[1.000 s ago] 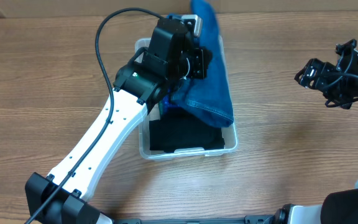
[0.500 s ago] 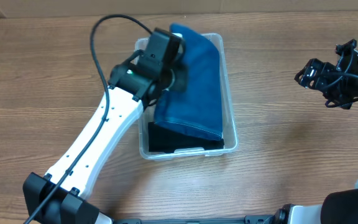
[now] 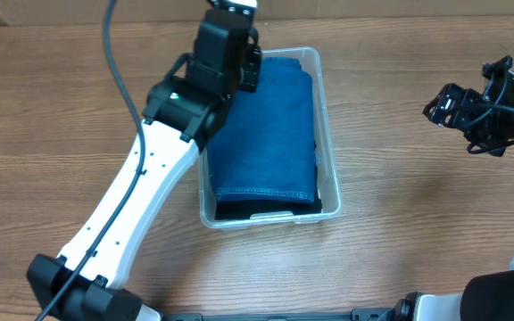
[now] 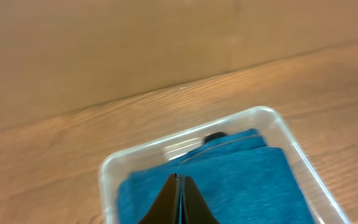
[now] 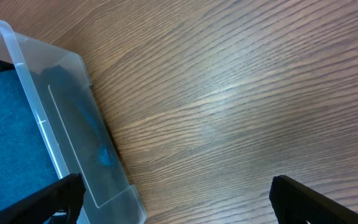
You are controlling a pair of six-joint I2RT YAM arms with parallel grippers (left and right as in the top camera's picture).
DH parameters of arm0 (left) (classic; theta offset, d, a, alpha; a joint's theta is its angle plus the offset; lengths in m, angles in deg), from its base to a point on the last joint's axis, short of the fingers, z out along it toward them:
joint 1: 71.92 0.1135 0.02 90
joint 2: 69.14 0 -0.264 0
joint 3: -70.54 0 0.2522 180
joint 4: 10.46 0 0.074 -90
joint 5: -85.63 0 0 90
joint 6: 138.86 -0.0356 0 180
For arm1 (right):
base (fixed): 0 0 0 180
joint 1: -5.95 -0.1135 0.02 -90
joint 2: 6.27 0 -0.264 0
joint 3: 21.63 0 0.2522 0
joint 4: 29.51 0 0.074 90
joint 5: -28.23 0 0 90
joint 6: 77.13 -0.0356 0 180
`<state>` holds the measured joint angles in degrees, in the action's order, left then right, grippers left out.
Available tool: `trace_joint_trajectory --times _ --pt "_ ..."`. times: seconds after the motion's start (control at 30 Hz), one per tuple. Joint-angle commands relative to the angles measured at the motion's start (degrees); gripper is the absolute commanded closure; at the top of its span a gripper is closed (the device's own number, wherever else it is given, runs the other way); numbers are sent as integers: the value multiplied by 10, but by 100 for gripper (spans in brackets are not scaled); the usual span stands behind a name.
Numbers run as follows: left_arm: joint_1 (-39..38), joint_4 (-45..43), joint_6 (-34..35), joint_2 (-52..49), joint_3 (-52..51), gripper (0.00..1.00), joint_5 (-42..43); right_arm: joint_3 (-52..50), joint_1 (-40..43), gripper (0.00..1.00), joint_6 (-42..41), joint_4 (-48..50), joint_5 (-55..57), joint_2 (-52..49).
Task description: Pack container
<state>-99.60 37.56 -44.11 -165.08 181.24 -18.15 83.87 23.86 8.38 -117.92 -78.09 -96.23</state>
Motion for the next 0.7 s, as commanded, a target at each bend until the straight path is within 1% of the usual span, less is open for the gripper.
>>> trace_joint_trajectory --times 0.0,0.07,0.1,0.13,0.17,0.2,0.23,0.27,0.3,0.33,0.4,0.43,0.47,0.5,0.53,0.57,0.6,0.67 --pt "0 -8 -43 -95 13 96 54 1 -2 0 -1 2 -5 3" --pt "0 8 -31 -165 13 96 86 1 -2 0 0 1 -5 3" --pt "0 30 -12 -213 13 93 103 1 -2 0 0 0 -5 3" --pt "1 54 10 -260 13 80 109 1 -2 0 0 -2 -5 3" --pt "3 87 40 -307 13 80 110 1 -2 0 0 -3 -5 3" --pt "3 115 56 -342 13 82 120 1 -2 0 -1 -3 -5 3" --pt "4 151 60 -380 13 88 152 1 -2 0 -1 -3 -5 3" --pt "5 165 60 -395 13 94 170 1 -2 0 -1 -3 -5 3" --pt "7 176 60 -397 13 96 179 1 -2 0 -1 -3 -5 3" --pt "7 181 60 -388 17 96 179 1 -2 0 -1 -3 -5 3" --pt "8 196 56 -345 47 96 173 1 -2 0 -1 -3 -5 3" --pt "8 202 56 -318 63 96 162 1 -2 0 0 -2 -5 3" --pt "8 212 56 -264 89 95 120 1 -2 0 0 -2 -5 3" --pt "8 221 59 -226 107 90 84 1 -2 0 0 -1 -5 3" --pt "14 227 62 -171 123 62 45 1 -3 0 1 0 -5 3" --pt "22 227 62 -122 130 40 28 2 -13 0 10 4 -5 4" --pt "34 227 62 -79 131 0 27 2 -30 0 26 13 -5 5" --pt "79 240 76 -13 131 0 27 7 -79 0 49 43 2 6"
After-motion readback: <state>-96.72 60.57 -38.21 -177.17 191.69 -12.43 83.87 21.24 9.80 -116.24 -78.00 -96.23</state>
